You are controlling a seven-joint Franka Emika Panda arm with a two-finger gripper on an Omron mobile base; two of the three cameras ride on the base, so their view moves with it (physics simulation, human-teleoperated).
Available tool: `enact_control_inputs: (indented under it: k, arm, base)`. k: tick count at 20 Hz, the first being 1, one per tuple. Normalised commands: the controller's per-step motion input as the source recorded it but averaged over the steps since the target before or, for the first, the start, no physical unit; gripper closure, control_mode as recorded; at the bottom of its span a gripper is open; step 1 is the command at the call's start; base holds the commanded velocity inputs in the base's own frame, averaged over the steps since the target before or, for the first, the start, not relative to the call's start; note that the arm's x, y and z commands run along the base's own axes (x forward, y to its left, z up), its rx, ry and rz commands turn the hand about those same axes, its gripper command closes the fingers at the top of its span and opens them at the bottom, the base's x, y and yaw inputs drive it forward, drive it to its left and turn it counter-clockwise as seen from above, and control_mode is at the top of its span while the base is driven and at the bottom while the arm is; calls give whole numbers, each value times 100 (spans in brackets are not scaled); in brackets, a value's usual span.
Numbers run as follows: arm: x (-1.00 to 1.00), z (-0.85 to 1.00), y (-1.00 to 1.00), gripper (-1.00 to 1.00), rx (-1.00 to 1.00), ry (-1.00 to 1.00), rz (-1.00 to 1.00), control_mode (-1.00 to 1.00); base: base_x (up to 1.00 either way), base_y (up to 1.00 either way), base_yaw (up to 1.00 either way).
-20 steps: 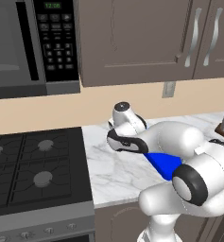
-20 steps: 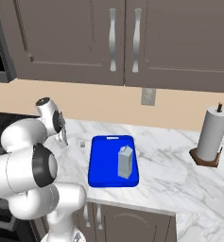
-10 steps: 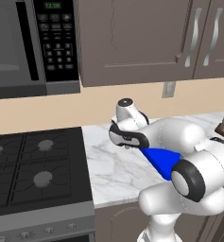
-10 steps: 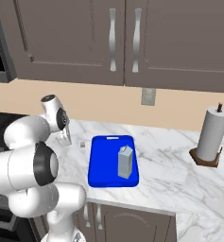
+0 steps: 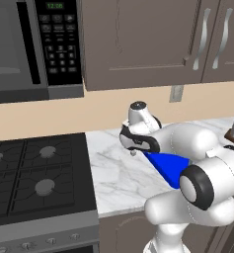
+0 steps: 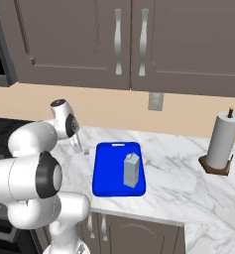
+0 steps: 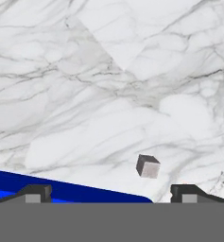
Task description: Take out the milk from the fridge and place it on the tray on the counter. Then take the sugar cube near the tray and place it in the tray.
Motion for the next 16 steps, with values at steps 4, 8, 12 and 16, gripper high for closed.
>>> enact_control_inputs:
  k: [4, 8, 12, 16]
  arm:
    - [16, -2, -15, -100, 5, 2, 4, -100]
    - [10, -9, -7, -100, 12, 3, 2, -100]
    - [0, -4, 0, -100, 11, 1, 0, -100]
    - [0, -6, 0, -100, 2, 0, -1, -100]
  base:
    - [0, 0, 0]
    - [0, 0, 0]
    - [0, 0, 0]
    - [0, 0, 0]
